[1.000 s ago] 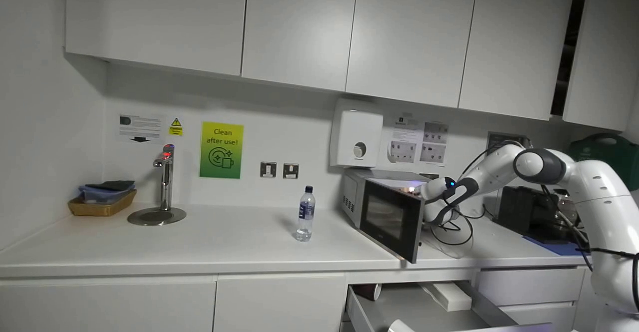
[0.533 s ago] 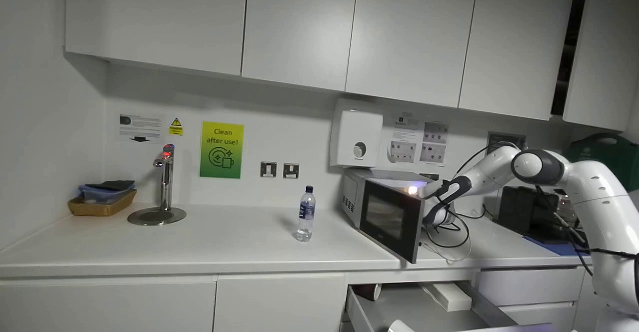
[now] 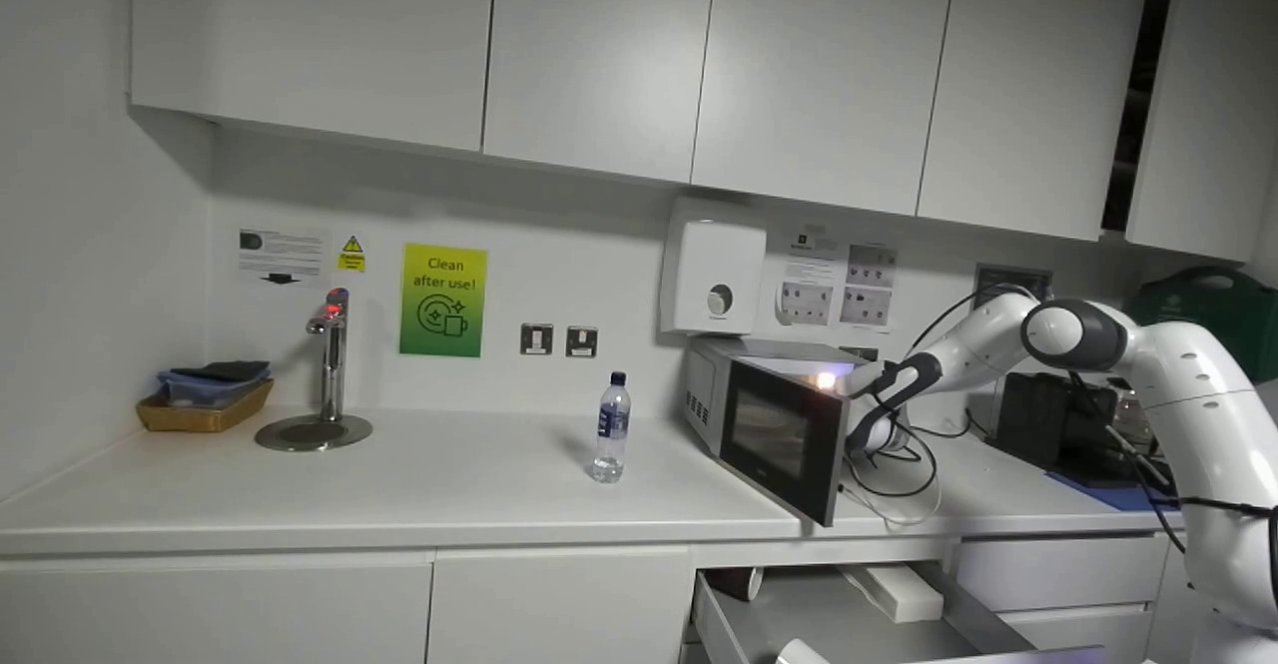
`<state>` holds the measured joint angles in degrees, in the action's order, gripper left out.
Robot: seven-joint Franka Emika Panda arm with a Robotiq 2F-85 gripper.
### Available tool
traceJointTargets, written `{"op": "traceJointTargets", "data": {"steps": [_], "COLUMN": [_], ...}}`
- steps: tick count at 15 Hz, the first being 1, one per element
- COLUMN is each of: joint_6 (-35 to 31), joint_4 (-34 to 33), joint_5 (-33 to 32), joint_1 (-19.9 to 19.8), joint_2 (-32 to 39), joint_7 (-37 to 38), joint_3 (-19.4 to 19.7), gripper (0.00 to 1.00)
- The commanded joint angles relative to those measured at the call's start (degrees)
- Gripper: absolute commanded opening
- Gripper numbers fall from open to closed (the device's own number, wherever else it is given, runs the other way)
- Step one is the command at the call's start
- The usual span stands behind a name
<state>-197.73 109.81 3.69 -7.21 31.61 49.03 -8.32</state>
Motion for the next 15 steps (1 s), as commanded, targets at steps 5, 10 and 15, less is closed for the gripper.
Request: {"op": "traceJointTargets", "data": {"steps": [5,10,15], "joint_6": [0.4,0.4,0.5], "joint_4": [-1.2,-2.1,-3.1], "joint_5": [1.2,1.1,0.9], "joint_1": [0.5,0.6,1.0], "joint_2": [0.5,1.0,1.6], "joint_7": [3.0,3.9,4.4], "joint_3": [0.1,0.0,0.0], "gripper": [1.0,1.0,0.98]}}
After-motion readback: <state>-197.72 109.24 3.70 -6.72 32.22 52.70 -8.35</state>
